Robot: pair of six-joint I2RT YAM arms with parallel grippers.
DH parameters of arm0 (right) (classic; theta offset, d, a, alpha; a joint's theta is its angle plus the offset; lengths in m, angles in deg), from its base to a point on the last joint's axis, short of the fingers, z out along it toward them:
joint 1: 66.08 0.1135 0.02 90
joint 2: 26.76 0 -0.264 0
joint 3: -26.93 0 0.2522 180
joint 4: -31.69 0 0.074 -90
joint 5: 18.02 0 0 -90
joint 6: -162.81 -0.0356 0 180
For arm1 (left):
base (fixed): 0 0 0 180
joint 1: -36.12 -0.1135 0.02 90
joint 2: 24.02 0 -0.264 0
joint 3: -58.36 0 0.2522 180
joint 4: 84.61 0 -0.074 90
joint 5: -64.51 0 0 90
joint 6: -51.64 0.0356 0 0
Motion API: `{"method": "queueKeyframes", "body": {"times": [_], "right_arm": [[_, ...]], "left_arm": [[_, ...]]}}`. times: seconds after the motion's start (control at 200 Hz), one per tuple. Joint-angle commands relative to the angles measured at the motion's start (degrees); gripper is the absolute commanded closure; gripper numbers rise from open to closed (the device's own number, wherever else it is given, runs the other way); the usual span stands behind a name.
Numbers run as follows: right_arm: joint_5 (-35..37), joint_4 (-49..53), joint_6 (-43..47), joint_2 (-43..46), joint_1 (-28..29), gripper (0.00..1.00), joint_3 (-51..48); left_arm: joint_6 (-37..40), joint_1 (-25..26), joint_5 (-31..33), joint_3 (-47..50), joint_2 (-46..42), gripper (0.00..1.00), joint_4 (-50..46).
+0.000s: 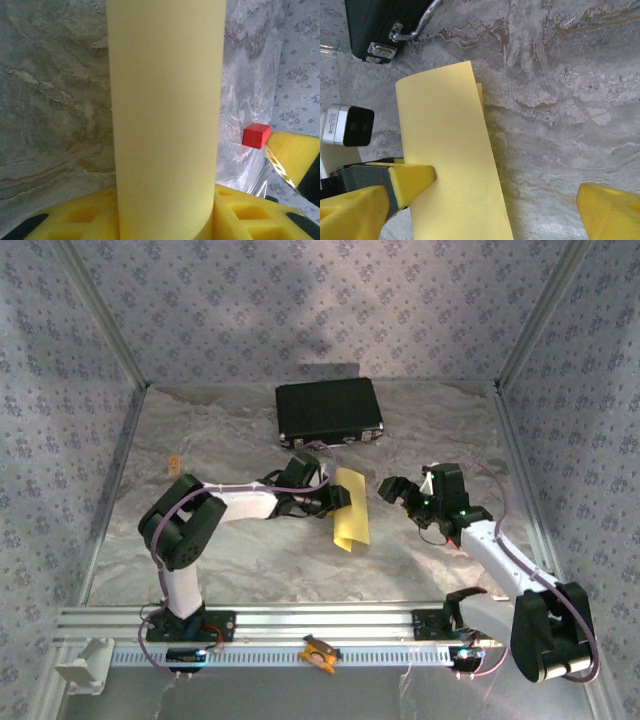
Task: Fold a paper plane with a square sheet of paper (pick it up from the middle)
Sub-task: First fold the square sheet of paper in half at the center of the table.
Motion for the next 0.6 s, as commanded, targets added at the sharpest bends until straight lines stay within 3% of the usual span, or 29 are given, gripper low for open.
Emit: {"method": "queueKeyframes", "body": {"times": [0.0, 0.43, 0.6], "right_arm": [[-1.98, 2.03, 0.96, -2.27, -0.18, 0.02, 1.86], [-5.33, 0.16, 0.85, -7.88, 0.13, 0.03, 2.89], [-4.78, 0.72, 0.87, -7.99, 0.23, 0.03, 3.08]], "left_arm": [[-2.02, -0.01, 1.11, 1.31, 0.74, 0.58, 2.94], [-2.82, -0.22, 4.50, 2.93, 0.91, 0.56, 2.65], [-0.83, -0.19, 5.37, 1.84, 1.22, 0.52, -1.53]]}}
